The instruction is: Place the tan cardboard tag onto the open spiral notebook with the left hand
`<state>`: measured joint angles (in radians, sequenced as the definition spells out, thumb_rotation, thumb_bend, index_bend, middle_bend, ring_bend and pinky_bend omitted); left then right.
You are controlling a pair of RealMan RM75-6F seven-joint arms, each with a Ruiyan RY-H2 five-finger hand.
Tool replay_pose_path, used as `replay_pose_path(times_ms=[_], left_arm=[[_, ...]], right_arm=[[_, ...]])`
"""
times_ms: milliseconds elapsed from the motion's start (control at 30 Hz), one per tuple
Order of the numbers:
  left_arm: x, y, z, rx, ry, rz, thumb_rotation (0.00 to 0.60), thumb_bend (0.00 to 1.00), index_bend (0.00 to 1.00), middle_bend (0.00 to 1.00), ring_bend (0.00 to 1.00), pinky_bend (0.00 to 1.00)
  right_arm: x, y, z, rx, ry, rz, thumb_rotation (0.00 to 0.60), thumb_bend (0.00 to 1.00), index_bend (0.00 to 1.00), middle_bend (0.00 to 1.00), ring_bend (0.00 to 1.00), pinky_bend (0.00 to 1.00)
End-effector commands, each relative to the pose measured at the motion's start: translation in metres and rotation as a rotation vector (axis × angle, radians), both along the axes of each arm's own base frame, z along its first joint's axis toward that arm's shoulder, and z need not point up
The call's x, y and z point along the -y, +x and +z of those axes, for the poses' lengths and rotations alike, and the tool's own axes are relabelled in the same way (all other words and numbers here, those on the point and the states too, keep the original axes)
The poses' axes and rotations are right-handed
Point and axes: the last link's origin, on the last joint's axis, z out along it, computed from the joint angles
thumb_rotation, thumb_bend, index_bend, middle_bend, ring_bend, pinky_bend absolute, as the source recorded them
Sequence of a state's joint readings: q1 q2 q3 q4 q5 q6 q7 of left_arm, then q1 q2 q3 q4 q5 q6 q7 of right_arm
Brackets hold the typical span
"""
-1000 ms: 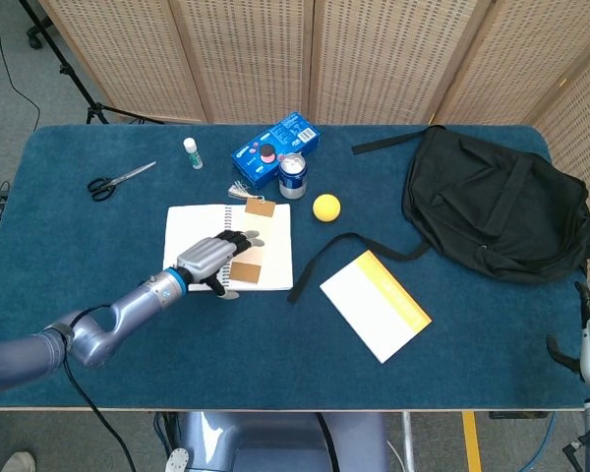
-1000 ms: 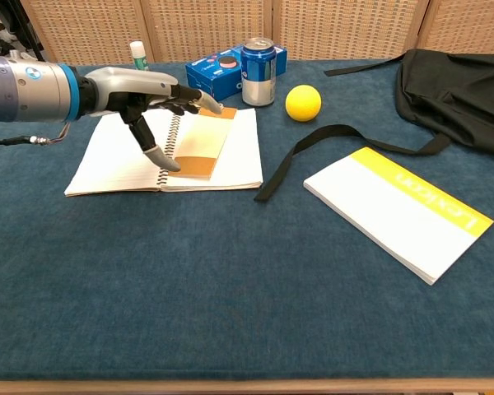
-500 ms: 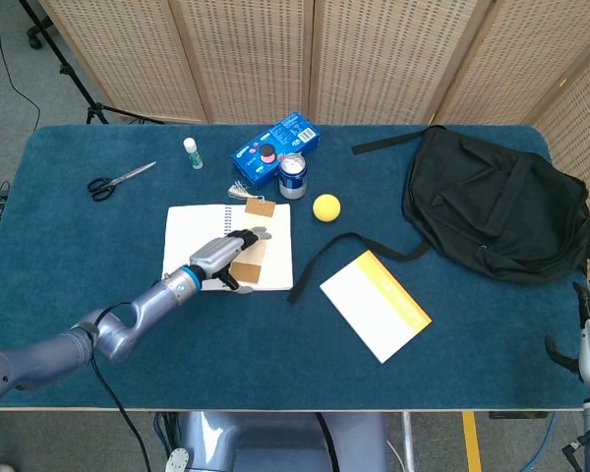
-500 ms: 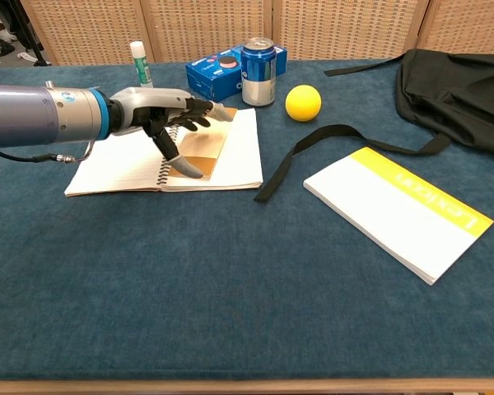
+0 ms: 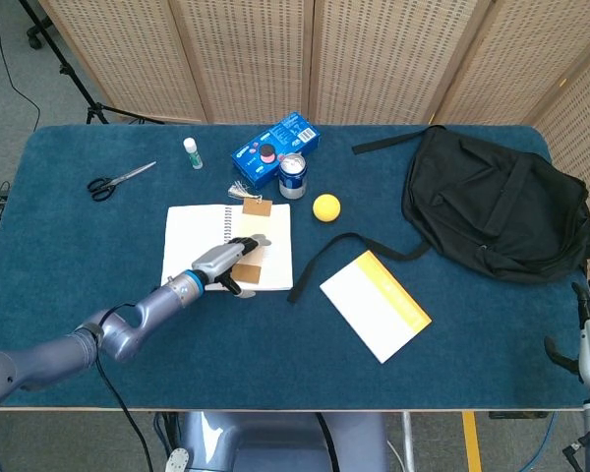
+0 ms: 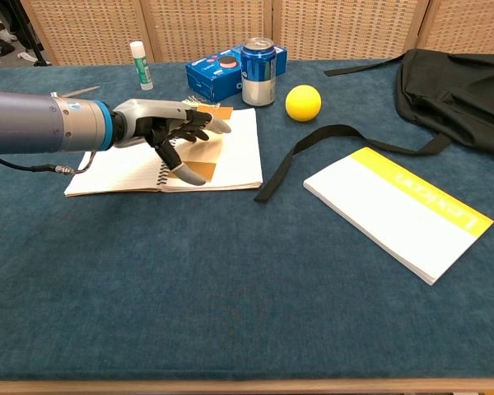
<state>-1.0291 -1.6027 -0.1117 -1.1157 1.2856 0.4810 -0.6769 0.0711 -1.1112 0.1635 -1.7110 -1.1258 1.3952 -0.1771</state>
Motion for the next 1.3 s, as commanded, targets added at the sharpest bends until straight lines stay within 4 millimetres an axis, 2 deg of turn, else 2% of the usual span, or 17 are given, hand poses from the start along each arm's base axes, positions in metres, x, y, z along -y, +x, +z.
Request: replay_pose_path(times_ms=[33, 500, 933, 1300], left_arm=[[0.003, 0.002, 0.000, 0.024, -0.003, 0.023, 0.600, 0.22, 0.00, 0.00, 0.00, 0.00], [0.019, 0.013, -0.007, 0.097, -0.014, 0.117, 0.600, 0.24, 0.00, 0.00, 0.00, 0.00], [0.031, 0.013, -0.009, 0.139, 0.042, 0.206, 0.600, 0.24, 0.00, 0.00, 0.00, 0.00], [0.030, 0.008, -0.004, 0.144, 0.093, 0.250, 0.600, 0.24, 0.00, 0.00, 0.00, 0.00]], right_arm=[[0.000, 0.000, 0.000, 0.002, 0.000, 0.000, 0.600, 0.36, 0.00, 0.00, 0.00, 0.00], [-0.003, 0.001, 0.003, 0.019, 0.001, 0.006, 0.600, 0.36, 0.00, 0.00, 0.00, 0.00], [-0.005, 0.005, 0.006, 0.038, 0.000, 0.023, 0.600, 0.36, 0.00, 0.00, 0.00, 0.00], [-0.008, 0.006, 0.009, 0.048, -0.003, 0.031, 0.600, 0.36, 0.00, 0.00, 0.00, 0.00]])
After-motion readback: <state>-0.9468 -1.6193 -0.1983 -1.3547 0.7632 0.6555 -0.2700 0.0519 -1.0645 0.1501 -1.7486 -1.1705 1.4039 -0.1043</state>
